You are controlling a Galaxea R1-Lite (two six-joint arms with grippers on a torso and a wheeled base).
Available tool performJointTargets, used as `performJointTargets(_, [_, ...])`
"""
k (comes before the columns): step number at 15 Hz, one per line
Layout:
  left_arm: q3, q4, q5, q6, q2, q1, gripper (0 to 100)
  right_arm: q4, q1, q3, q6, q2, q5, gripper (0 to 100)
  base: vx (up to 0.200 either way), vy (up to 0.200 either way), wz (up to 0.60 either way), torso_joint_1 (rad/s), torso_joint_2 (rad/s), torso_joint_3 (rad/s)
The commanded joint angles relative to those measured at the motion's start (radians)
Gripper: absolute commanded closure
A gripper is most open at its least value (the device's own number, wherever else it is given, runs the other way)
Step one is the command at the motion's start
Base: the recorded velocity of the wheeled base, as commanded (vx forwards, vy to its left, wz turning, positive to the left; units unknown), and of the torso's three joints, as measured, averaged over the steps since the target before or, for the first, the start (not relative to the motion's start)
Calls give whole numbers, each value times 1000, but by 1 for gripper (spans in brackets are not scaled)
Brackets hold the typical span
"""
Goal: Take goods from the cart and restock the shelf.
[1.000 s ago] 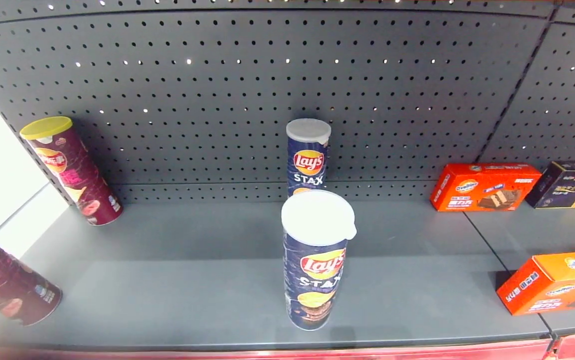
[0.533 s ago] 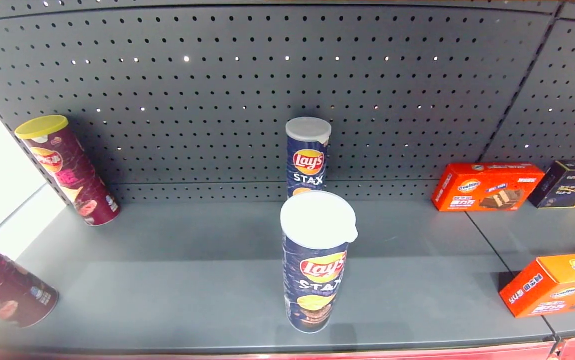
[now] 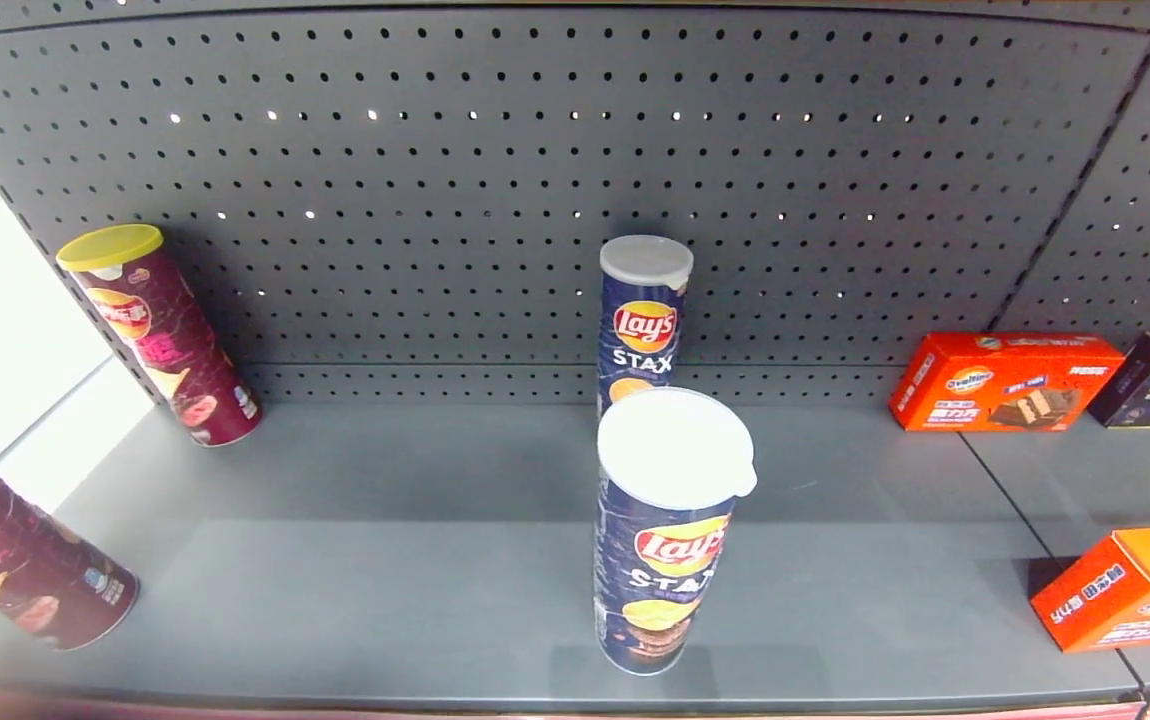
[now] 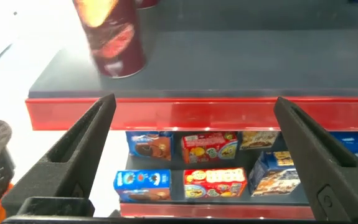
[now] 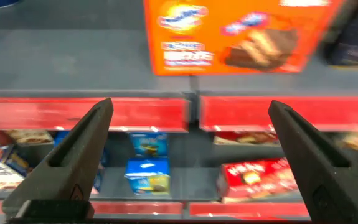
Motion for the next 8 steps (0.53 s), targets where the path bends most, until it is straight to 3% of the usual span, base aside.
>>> performJointTargets(1, [0, -2, 0, 1, 1, 2, 0, 1, 2, 0, 0, 1, -1, 0, 0, 0, 0, 0, 0, 0])
performJointTargets(8, [0, -2, 3, -2, 1, 2, 0, 1, 2, 0, 0, 1, -1, 0, 0, -29, 0, 1, 0, 0])
